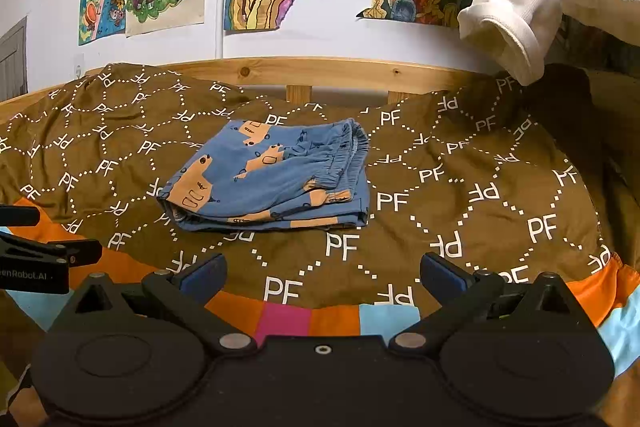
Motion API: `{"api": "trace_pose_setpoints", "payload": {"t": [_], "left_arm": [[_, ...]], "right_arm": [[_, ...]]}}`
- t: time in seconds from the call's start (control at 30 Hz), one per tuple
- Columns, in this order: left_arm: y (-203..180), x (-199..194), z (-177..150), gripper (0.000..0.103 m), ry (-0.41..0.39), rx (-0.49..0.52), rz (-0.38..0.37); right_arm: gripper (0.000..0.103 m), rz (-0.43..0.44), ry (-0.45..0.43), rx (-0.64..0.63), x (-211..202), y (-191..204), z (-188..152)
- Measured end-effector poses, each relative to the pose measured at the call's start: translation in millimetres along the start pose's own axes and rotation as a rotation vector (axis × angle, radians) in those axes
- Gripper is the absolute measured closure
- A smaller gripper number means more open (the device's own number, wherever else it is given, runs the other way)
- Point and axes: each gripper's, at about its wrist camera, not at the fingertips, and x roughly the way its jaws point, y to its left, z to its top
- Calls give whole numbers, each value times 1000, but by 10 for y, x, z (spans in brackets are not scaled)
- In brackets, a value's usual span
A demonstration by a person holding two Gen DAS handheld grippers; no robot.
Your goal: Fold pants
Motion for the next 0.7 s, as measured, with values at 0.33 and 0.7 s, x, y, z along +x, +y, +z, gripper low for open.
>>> {"api": "trace_pose_setpoints", "payload": {"t": [0.33, 0.7], "left_arm": [[-13, 31, -9, 0, 40, 13, 10], [-26, 23, -10, 0, 39, 28, 23]], "right_arm": [[1, 0, 3, 2, 3, 1, -4], [1, 3, 13, 5, 16, 1, -29]]}}
